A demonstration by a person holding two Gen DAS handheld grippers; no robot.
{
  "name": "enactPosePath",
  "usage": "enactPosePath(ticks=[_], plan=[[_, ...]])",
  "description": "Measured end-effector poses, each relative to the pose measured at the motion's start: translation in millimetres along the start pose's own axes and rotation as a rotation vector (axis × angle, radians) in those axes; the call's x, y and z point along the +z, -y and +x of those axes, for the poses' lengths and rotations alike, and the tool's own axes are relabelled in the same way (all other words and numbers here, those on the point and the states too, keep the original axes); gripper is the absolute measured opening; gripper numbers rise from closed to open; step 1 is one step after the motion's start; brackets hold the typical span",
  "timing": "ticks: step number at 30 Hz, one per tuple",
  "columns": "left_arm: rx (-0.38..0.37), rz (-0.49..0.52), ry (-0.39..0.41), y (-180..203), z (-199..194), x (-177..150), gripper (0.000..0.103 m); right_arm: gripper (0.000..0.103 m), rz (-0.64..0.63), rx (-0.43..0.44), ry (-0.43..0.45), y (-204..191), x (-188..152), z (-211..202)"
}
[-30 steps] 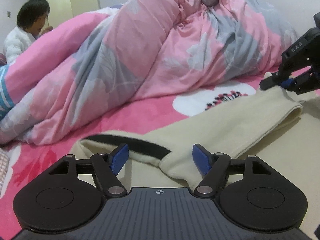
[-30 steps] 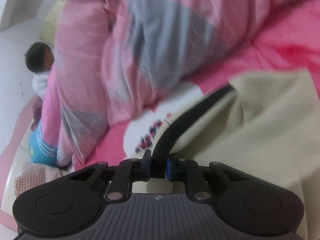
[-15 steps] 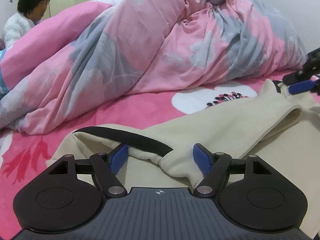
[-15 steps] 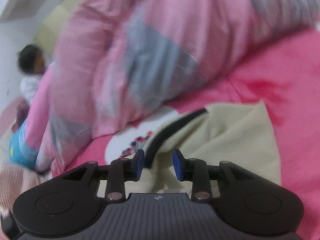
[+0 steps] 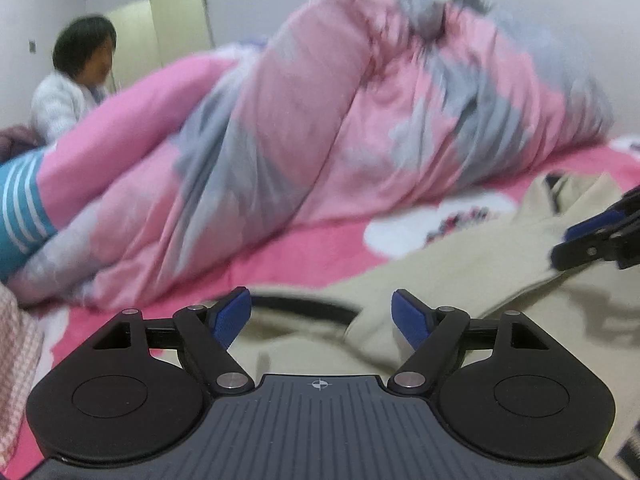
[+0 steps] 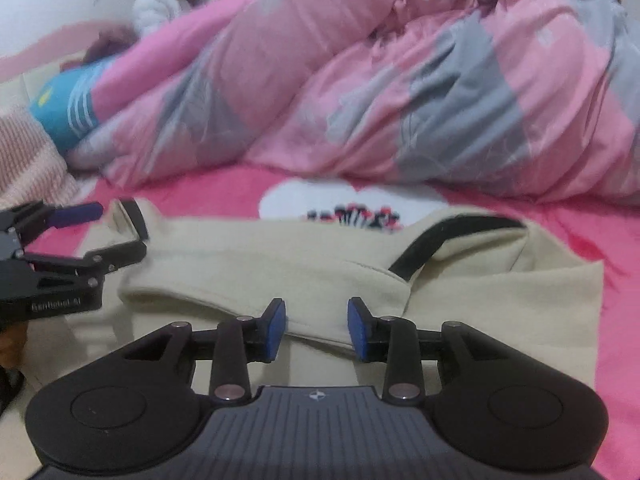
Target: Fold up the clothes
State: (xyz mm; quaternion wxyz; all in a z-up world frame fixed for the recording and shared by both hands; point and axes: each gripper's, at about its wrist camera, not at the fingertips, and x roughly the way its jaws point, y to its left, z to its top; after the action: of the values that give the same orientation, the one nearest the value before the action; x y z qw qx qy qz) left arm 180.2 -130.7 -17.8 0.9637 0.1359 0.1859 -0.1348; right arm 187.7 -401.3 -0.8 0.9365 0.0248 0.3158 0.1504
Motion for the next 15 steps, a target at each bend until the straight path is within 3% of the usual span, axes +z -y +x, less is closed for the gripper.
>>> enactPosePath(ticks=[4,6,8,15], plan=[[-0.039,0.069,-0.024,20,10,7,0.078,0.036,0.051,0.032,0.077,-1,7,-9],[-0.02,0.134,-0.1,34,24,0,0.076,0.036,0.055,0.018,0.071,-3,5,-1],[-0.008,0.16,-0.111,39,30,-10,0.077,0.036,0.06,0.018,0.012,-4,-7,17],[-0.008,0.126,-0.115,32,30,-15,0.079,0.037,-0.005,-0.021,0.022,-14,-17,23]])
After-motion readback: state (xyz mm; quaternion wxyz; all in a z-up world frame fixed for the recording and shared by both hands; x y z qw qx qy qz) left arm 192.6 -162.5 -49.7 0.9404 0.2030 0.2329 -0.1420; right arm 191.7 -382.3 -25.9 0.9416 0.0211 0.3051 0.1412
